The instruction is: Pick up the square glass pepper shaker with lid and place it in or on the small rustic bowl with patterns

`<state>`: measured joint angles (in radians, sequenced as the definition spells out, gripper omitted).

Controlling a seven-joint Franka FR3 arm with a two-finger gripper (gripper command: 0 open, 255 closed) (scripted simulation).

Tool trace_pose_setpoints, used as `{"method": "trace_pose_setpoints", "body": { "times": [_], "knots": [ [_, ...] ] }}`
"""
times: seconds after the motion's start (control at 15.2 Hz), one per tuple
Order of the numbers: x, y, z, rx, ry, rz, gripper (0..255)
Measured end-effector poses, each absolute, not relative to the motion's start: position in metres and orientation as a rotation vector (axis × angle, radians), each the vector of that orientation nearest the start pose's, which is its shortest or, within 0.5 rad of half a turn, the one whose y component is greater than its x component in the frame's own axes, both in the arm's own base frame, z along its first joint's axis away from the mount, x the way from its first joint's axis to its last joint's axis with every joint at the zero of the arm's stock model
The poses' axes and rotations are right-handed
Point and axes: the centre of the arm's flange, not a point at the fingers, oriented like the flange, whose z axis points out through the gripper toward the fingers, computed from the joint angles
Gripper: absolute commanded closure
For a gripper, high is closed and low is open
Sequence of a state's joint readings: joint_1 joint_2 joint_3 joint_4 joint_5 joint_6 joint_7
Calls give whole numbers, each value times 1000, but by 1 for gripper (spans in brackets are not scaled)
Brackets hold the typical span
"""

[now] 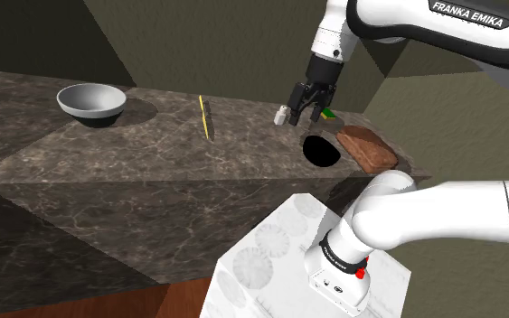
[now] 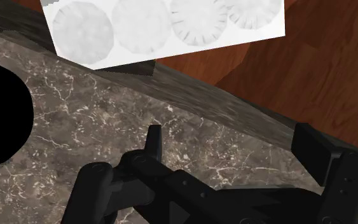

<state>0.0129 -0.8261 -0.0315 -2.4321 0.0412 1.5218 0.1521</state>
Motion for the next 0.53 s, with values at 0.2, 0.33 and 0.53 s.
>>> {"method": "trace_pose_setpoints", "body": {
  "times": [0.2, 0.33, 0.53],
  "knots": [
    [296, -14, 557, -3074, 244, 131, 0],
    [308, -32, 546, -3079, 241, 122, 0],
    [325, -60, 530, -3089, 236, 104, 0]
  ]
}}
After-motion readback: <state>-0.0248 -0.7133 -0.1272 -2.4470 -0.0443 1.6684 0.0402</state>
